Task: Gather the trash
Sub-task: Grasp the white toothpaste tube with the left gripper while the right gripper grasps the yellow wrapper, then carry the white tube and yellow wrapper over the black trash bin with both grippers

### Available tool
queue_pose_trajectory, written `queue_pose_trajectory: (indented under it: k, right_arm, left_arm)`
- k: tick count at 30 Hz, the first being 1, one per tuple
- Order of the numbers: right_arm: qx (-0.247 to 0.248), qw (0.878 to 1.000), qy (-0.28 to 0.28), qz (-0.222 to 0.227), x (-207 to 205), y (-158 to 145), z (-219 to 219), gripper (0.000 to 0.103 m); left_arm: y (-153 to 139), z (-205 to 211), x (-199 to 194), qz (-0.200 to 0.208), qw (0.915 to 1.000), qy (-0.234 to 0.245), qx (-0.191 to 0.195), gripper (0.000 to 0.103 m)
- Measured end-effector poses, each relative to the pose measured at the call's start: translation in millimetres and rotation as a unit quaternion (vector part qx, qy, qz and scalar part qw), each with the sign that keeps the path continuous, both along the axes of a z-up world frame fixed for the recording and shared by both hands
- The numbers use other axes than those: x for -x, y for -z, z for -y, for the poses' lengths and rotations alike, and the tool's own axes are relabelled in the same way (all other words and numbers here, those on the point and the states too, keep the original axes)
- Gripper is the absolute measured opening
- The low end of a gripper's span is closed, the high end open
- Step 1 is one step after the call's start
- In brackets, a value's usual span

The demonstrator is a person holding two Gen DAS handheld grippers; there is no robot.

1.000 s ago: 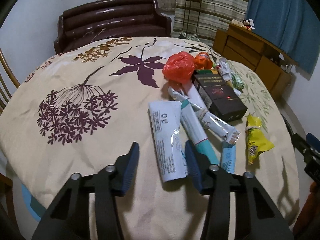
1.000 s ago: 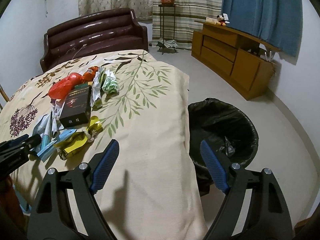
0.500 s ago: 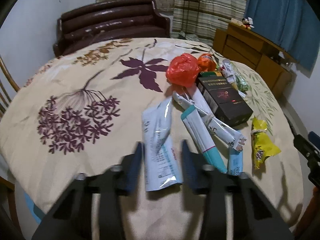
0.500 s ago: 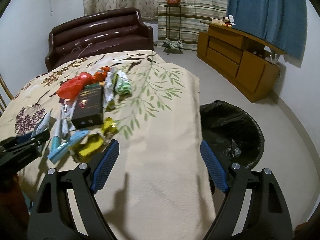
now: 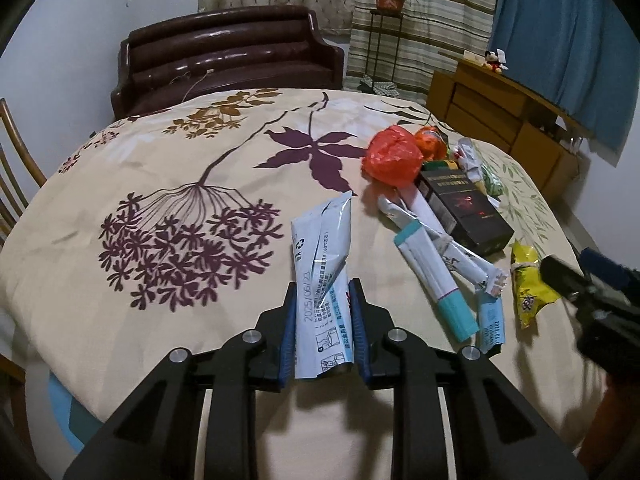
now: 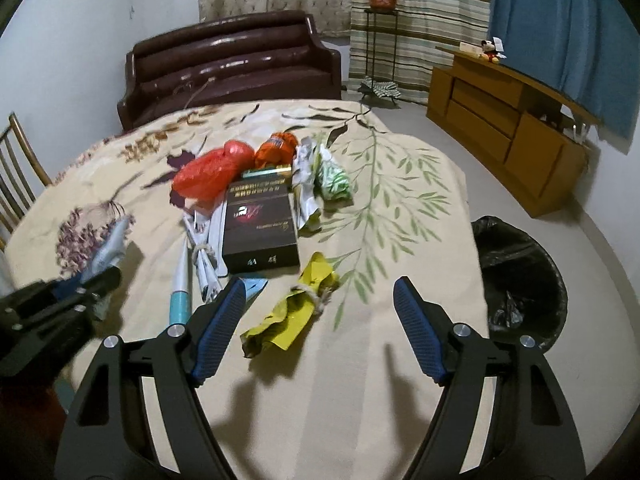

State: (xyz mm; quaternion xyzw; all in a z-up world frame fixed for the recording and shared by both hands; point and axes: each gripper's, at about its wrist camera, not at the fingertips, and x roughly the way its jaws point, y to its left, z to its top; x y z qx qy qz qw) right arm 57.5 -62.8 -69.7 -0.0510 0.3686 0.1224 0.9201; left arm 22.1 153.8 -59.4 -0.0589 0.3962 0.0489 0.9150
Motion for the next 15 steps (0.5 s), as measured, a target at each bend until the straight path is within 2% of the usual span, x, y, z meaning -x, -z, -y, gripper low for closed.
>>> queue_pose_trajectory:
  k: [3, 8, 15]
  right_arm:
    - [0.018, 1.0, 0.004, -0.018, -5, 12, -5, 0.067]
    - [0.018, 0.999, 0.007, -0.035, -7, 21, -1, 0.055]
    - [0.007, 0.999, 0.005, -0.049, -9, 28, 5, 0.027]
  left_arm:
    - [0, -4, 1, 0.002, 1.0, -0.001, 0.004, 0.026]
    - [1, -8, 1, 0.002, 0.9999, 0.002, 0.012, 0.026]
    - [4, -4, -1, 0.001, 0.9998, 0.01, 0.019, 0.026]
